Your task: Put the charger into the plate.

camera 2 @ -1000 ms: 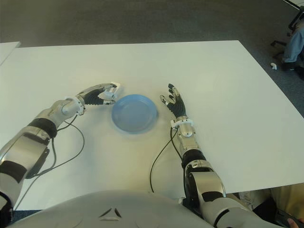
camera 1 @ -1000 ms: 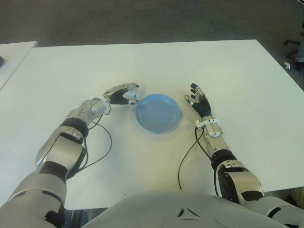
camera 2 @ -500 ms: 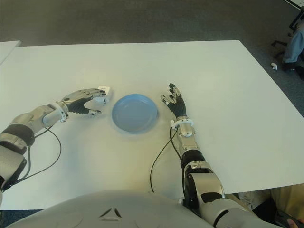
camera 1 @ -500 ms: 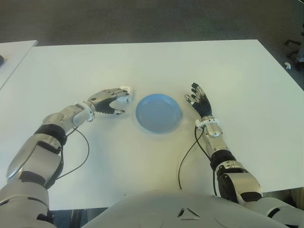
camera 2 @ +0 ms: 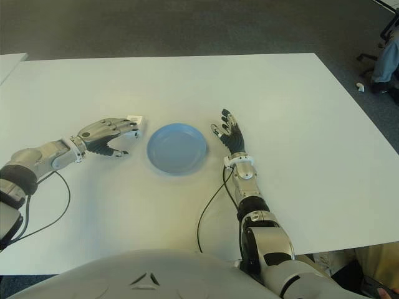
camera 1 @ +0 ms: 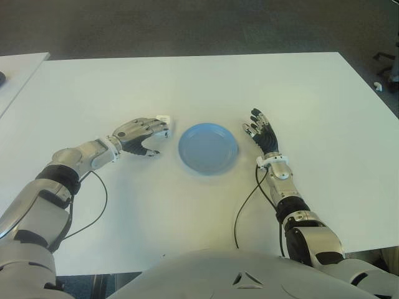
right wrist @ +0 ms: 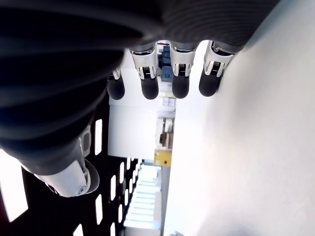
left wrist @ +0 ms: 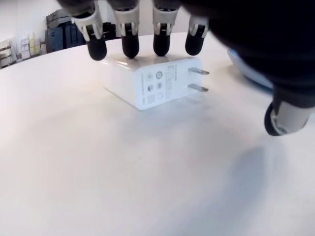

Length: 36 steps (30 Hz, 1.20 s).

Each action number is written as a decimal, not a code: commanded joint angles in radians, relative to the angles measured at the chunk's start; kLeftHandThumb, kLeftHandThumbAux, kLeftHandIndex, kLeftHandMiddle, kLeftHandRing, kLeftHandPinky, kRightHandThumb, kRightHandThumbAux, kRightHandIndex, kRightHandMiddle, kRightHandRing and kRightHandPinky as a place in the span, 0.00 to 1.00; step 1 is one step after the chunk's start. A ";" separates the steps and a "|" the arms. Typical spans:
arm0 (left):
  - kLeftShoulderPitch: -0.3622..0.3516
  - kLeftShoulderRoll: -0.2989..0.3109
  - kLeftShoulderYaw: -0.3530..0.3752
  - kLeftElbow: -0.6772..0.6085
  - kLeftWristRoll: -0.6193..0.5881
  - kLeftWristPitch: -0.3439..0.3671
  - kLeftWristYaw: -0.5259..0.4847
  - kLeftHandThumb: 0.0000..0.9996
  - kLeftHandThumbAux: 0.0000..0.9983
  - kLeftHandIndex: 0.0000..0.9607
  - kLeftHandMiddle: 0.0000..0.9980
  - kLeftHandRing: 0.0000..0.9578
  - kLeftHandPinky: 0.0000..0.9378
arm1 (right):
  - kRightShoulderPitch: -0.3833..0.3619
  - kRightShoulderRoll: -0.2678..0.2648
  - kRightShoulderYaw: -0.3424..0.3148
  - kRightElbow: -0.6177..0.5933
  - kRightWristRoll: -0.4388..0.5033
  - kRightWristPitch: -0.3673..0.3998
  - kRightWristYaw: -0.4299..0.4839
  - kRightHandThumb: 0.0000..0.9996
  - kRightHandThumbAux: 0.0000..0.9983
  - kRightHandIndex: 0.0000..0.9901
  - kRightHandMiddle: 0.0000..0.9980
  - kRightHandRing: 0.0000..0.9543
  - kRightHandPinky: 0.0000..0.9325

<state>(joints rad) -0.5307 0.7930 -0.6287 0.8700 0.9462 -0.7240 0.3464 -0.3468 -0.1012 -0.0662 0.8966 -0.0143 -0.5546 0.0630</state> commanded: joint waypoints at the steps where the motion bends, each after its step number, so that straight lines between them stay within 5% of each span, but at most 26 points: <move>1: 0.035 0.026 -0.029 -0.009 0.050 -0.002 0.007 0.00 0.42 0.00 0.00 0.00 0.00 | 0.030 0.004 -0.003 0.015 0.008 0.030 0.009 0.16 0.68 0.01 0.08 0.07 0.08; 11: 0.125 0.120 0.022 -0.170 0.004 -0.035 -0.018 0.00 0.41 0.00 0.00 0.00 0.00 | 0.036 0.002 -0.004 0.006 0.010 0.031 0.012 0.15 0.71 0.01 0.09 0.08 0.08; 36: 0.300 0.218 0.180 -0.400 -0.005 -0.035 0.008 0.00 0.42 0.00 0.01 0.00 0.00 | 0.032 -0.001 -0.007 0.010 0.015 0.038 0.015 0.15 0.74 0.00 0.10 0.08 0.07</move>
<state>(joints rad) -0.2566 0.9934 -0.4702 0.4988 0.9407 -0.7577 0.3479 -0.3388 -0.1043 -0.0701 0.8852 -0.0045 -0.5498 0.0722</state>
